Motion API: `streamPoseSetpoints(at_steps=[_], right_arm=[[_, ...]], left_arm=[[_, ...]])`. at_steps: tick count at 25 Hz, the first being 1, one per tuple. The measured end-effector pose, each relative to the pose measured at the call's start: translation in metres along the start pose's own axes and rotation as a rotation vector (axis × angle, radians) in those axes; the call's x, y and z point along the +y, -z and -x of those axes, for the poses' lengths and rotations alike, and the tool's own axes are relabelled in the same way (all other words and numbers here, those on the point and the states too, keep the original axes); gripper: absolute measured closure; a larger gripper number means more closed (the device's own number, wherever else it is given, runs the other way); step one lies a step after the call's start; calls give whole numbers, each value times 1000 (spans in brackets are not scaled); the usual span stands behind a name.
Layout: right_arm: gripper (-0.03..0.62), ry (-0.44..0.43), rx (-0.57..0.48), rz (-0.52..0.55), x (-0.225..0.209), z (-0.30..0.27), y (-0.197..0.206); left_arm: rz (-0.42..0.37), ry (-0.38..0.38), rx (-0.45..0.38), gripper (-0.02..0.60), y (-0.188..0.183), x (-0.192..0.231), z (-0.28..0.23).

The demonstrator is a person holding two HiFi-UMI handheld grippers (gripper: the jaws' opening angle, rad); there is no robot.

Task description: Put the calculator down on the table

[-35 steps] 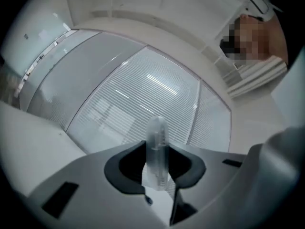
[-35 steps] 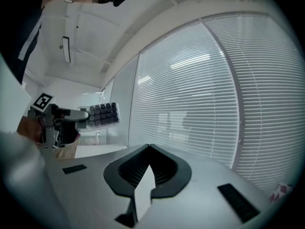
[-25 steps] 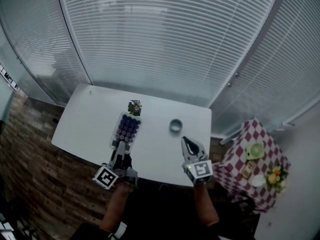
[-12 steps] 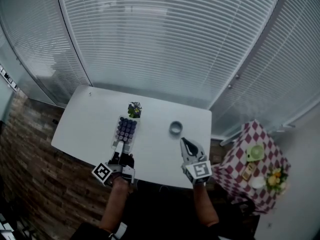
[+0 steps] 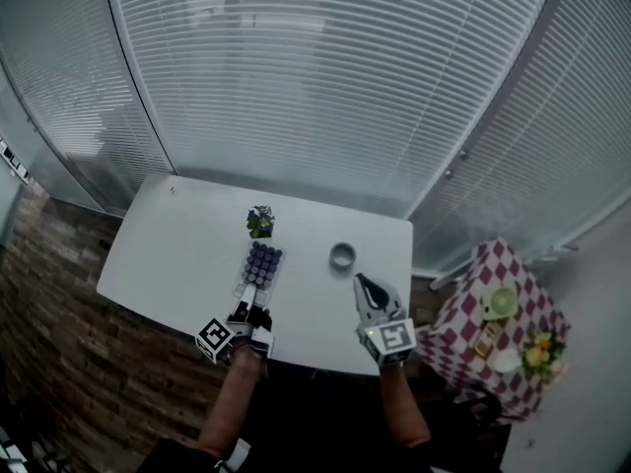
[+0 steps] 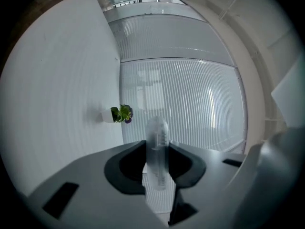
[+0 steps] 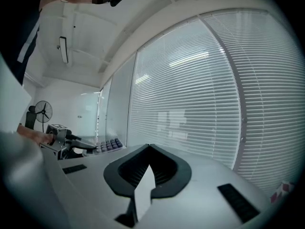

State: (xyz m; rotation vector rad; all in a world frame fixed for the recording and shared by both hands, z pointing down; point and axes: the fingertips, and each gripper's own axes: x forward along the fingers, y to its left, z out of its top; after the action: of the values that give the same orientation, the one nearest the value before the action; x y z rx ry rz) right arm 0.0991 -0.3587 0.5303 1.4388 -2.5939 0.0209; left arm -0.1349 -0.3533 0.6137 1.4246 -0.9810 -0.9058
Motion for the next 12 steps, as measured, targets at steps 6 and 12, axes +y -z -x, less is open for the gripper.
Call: streamPoseSetpoints(at_steps=[6,12], right_arm=[[588,17,18,-9,-6,1,3],[588,11,10,-15,-2,-2,1]], left_arm=[[-11,-79,51,482,8,58,-16],[18,-140,98,482,21,96,-26]])
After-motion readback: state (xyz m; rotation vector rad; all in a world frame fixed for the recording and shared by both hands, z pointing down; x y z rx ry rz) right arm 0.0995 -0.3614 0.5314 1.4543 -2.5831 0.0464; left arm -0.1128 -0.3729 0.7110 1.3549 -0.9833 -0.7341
